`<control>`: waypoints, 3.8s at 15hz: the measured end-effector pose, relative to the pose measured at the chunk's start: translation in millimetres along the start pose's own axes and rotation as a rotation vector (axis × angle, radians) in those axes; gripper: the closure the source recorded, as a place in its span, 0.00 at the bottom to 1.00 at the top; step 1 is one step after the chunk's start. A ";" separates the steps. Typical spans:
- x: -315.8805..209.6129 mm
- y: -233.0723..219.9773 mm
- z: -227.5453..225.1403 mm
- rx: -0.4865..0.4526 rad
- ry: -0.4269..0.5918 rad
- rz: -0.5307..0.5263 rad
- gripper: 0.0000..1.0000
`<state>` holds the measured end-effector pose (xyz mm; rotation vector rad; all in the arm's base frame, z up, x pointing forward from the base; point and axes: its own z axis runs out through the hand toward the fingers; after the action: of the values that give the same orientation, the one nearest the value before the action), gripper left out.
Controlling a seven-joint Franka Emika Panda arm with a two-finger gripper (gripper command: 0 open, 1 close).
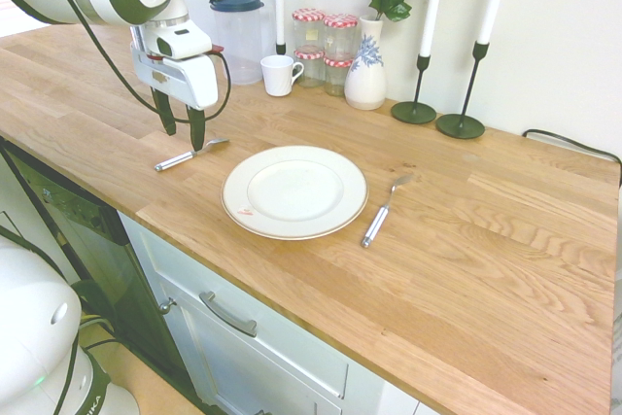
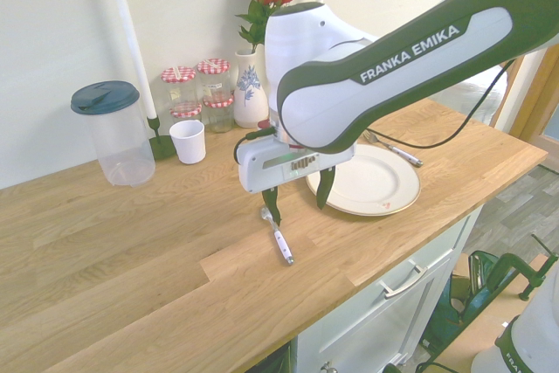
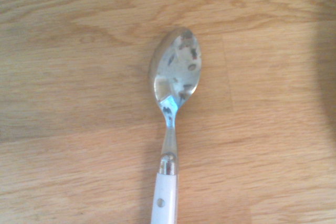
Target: Put the spoon into the plate
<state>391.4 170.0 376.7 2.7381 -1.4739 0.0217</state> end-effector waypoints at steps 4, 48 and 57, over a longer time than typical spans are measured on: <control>-12.9 2.5 20.6 -0.024 -0.007 0.003 0.00; 41.3 0.5 -70.2 0.162 0.061 -0.049 1.00; 177.8 130.6 -39.0 0.137 0.048 -0.224 1.00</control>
<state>380.4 -48.8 423.3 2.9719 -1.1882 0.1878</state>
